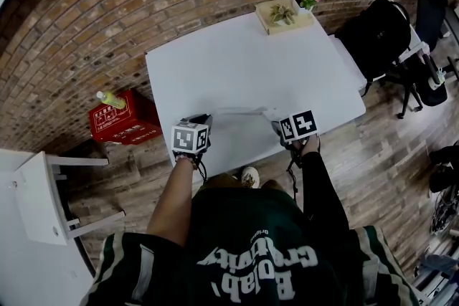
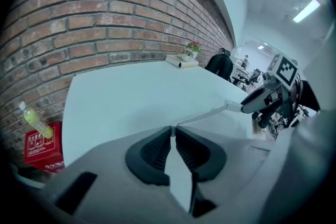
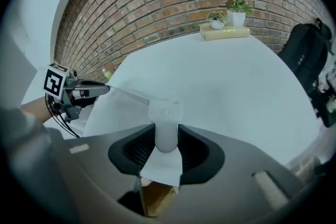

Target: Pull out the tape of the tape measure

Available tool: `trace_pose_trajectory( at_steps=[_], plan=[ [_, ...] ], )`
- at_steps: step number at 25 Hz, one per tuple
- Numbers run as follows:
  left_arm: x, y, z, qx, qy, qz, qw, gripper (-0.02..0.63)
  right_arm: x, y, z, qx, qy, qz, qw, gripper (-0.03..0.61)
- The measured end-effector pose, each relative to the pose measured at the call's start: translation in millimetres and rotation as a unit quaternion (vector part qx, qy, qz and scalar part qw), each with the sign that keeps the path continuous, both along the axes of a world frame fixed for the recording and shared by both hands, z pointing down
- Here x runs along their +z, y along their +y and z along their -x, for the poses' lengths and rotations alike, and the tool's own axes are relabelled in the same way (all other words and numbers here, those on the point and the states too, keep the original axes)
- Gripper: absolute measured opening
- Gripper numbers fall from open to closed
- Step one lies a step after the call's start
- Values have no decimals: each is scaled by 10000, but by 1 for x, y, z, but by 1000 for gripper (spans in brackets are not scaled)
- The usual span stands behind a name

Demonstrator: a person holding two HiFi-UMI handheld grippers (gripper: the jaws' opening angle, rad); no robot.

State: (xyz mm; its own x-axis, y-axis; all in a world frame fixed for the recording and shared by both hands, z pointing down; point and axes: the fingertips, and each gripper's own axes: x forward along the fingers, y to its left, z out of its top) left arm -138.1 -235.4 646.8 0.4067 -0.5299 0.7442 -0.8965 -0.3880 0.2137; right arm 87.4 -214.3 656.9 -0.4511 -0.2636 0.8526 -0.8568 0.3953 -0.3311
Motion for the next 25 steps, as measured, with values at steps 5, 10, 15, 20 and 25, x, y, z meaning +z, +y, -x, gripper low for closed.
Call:
trace_pose_trajectory(
  at_steps=[5, 10, 15, 20, 25],
  plan=[
    [1, 0, 8, -137, 62, 17, 9999, 38, 2, 1, -1, 26, -4, 26, 10000, 149],
    [-1, 1, 7, -116, 38, 8, 9999, 38, -1, 0, -1, 6, 27, -6, 10000, 149],
    [-1, 2, 10, -117, 35, 18, 9999, 38, -2, -3, -1, -2, 58, -60, 10000, 149],
    [-2, 1, 17, -212, -7, 11, 9998, 38, -3, -6, -2, -3, 144, -106, 9998, 149],
    [-2, 0, 32, -420, -16, 20, 9991, 38, -3, -9, -9, 105, 158, -116, 9998, 149]
  ],
)
